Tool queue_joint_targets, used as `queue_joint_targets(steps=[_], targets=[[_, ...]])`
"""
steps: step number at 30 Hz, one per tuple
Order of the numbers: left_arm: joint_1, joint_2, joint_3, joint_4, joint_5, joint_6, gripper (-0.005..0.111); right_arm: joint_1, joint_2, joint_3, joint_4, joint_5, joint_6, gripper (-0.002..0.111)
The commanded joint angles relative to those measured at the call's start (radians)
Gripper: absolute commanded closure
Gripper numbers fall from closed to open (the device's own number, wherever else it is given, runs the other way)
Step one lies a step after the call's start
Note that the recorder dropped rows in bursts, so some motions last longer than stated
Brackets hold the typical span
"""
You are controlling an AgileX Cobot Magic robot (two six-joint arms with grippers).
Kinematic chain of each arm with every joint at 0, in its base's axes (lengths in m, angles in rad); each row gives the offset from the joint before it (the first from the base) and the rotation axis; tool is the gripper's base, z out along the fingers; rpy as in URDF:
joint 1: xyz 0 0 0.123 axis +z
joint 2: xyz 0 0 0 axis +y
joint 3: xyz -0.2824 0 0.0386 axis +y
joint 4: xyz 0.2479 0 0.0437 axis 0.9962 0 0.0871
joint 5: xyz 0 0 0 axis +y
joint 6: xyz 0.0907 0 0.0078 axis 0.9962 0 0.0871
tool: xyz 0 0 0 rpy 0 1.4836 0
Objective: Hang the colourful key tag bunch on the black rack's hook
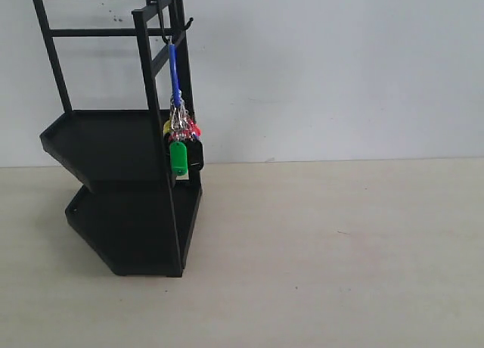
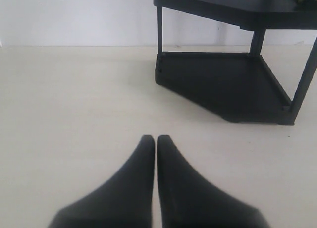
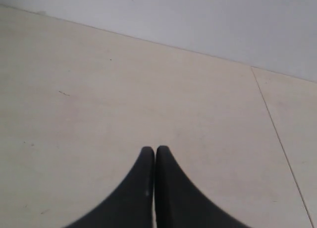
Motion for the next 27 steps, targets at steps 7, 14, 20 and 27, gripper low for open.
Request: queue_joint_targets(steps=[7, 14, 20, 27], targets=[[0.004, -0.002, -0.001, -0.007, -0.014, -0.01, 0.102, -0.404, -0.334, 0.003, 0.131, -0.283, 0.181, 0.109], [0.004, -0.002, -0.001, -0.007, -0.014, -0.01, 0.102, -0.735, -0.439, 0.003, 0.308, -0.364, 0.135, 0.109], [0.004, -0.002, -0.001, -0.007, -0.014, -0.01, 0.102, -0.78, -0.443, 0.003, 0.468, -0.364, 0.019, 0.109], [0.004, -0.002, -0.001, -0.007, -0.014, -0.01, 0.102, -0.78, -0.443, 0.003, 0.535, -0.364, -0.033, 0.109]])
